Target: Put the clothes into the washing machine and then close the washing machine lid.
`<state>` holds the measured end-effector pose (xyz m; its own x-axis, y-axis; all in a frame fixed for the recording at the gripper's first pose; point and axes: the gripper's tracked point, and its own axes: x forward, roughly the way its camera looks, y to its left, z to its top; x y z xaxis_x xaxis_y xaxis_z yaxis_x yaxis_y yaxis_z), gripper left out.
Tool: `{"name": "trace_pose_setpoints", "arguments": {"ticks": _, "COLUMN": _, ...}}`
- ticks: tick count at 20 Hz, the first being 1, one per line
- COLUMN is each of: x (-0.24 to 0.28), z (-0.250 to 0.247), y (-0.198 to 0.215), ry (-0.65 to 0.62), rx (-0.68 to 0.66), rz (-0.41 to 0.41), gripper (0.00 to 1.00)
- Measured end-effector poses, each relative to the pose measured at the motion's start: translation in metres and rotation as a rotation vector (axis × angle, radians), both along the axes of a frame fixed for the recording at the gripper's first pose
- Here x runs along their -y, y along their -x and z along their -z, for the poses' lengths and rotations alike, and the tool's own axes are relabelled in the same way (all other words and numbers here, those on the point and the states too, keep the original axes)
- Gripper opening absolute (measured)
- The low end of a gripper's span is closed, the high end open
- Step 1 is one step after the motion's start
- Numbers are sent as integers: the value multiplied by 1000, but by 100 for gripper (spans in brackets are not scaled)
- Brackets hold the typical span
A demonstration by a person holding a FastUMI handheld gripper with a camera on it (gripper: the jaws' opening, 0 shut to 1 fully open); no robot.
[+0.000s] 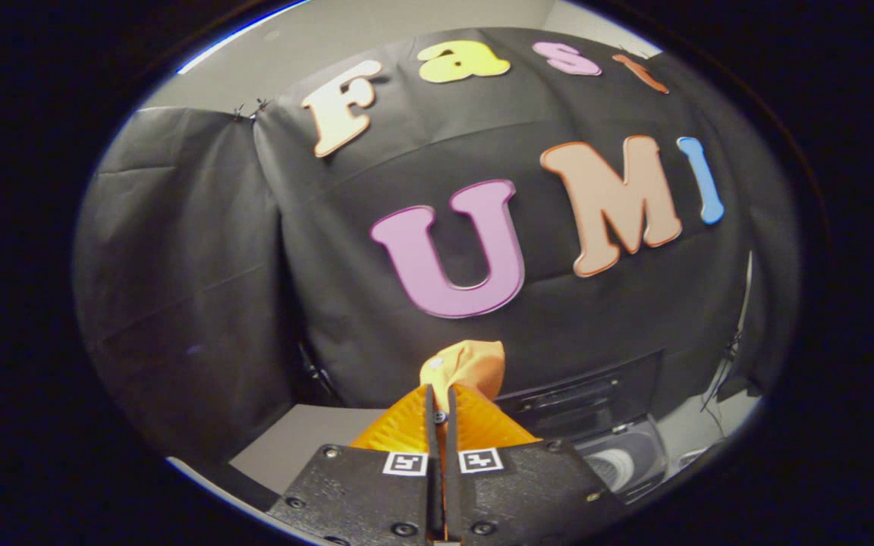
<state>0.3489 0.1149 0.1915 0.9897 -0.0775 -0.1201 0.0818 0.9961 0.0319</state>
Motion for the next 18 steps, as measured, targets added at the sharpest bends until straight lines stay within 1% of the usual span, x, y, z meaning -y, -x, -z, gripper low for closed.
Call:
{"name": "trace_pose_setpoints", "arguments": {"ticks": 2, "x": 47, "z": 18, "y": -1, "ry": 71, "rx": -20, "rz": 61, "gripper": 1}}
{"name": "trace_pose_setpoints", "arguments": {"ticks": 4, "x": 86, "z": 62, "y": -7, "ry": 124, "rx": -78, "rz": 107, "gripper": 1}}
{"name": "trace_pose_setpoints", "arguments": {"ticks": 6, "x": 117, "z": 111, "y": -14, "ry": 145, "rx": -151, "rz": 145, "gripper": 1}}
{"name": "trace_pose_setpoints", "arguments": {"ticks": 10, "x": 174, "z": 224, "y": -28, "ry": 57, "rx": -272, "rz": 207, "gripper": 1}}
{"name": "trace_pose_setpoints", "arguments": {"ticks": 12, "x": 190, "z": 275, "y": -34, "ry": -2, "rx": -328, "rz": 222, "gripper": 1}}
{"name": "trace_pose_setpoints", "arguments": {"ticks": 15, "x": 201, "z": 323, "y": -43, "ry": -86, "rx": -371, "rz": 244, "gripper": 1}}
{"name": "trace_pose_setpoints", "arguments": {"ticks": 18, "x": 202, "z": 366, "y": -43, "ry": -101, "rx": -446, "rz": 267, "gripper": 1}}
